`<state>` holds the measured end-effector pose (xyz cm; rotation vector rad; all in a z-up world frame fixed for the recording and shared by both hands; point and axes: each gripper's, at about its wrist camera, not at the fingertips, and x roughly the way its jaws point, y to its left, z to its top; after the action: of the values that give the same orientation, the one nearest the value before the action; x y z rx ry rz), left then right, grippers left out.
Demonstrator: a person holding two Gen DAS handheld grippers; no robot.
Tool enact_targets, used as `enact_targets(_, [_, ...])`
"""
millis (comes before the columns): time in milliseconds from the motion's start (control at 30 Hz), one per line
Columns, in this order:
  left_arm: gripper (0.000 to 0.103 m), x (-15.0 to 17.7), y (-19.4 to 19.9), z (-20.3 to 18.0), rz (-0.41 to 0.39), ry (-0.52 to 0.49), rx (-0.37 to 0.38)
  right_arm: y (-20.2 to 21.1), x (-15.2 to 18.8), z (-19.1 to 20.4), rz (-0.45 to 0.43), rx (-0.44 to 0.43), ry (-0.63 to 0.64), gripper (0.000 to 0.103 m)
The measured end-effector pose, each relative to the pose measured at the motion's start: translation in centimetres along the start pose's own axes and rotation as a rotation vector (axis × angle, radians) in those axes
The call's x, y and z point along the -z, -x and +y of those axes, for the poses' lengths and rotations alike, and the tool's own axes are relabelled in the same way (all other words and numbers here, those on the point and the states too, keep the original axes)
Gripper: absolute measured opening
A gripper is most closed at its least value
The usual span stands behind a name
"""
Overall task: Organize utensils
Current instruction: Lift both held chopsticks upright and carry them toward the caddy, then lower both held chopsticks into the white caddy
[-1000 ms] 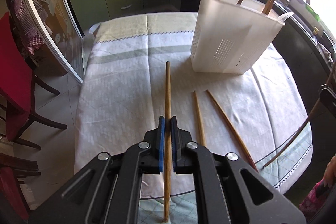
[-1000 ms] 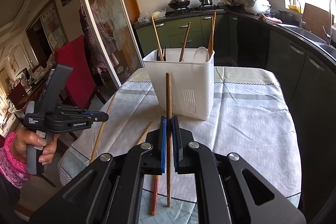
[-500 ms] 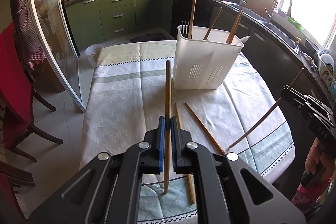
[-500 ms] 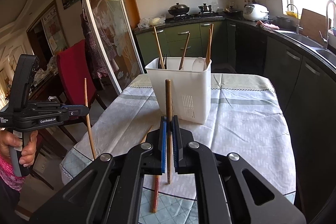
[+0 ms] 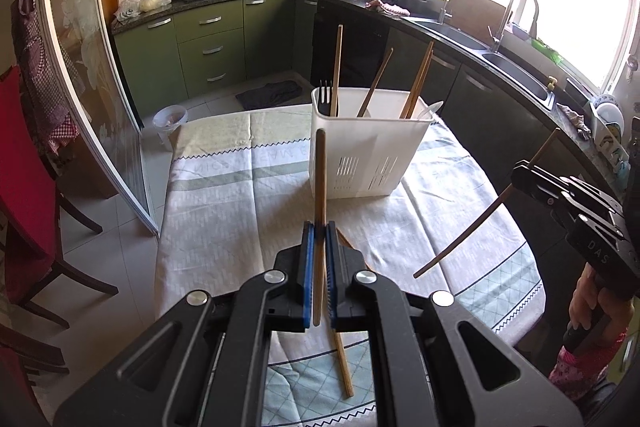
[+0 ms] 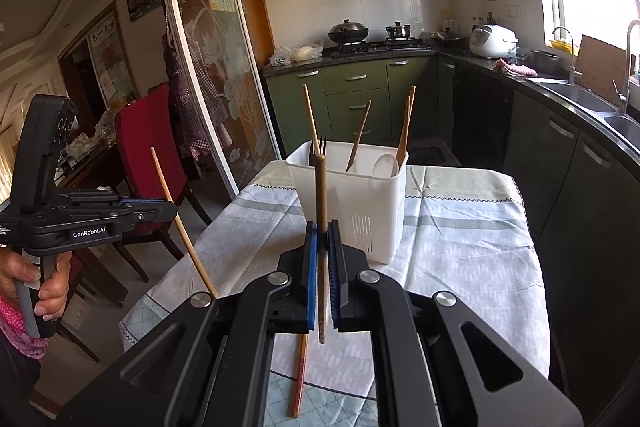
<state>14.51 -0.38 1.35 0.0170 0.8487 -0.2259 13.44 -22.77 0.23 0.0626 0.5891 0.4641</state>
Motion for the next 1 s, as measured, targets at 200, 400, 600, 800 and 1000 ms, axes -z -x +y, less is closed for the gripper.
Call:
enact_targets(200, [0.005, -3.4, 1.5, -1.2, -0.042, -0.024, 0.034, 1.2, -3.0, 0.1, -0.044, -0.016, 0.01, 0.006])
enact_targets(400, [0.005, -8.0, 3.5, -2.5, -0.127, -0.039, 0.043, 2.7, -7.5, 0.4, -0.117, -0.027, 0.012, 0.006])
enact_targets(600, [0.005, -13.0, 5.3, -3.8, -0.252, -0.045, 0.046, 3.6, -13.2, 0.1, -0.216, -0.018, -0.003, 0.006])
enact_targets(800, [0.005, -16.5, 2.7, -4.7, -0.304, -0.036, 0.034, 0.9, -17.6, -1.7, -0.259, 0.053, -0.03, 0.006])
enact_targets(1000, [0.005, -17.3, -3.2, -4.3, -0.256, -0.006, 0.025, -5.3, -17.7, -4.7, -0.179, 0.11, -0.072, 0.006])
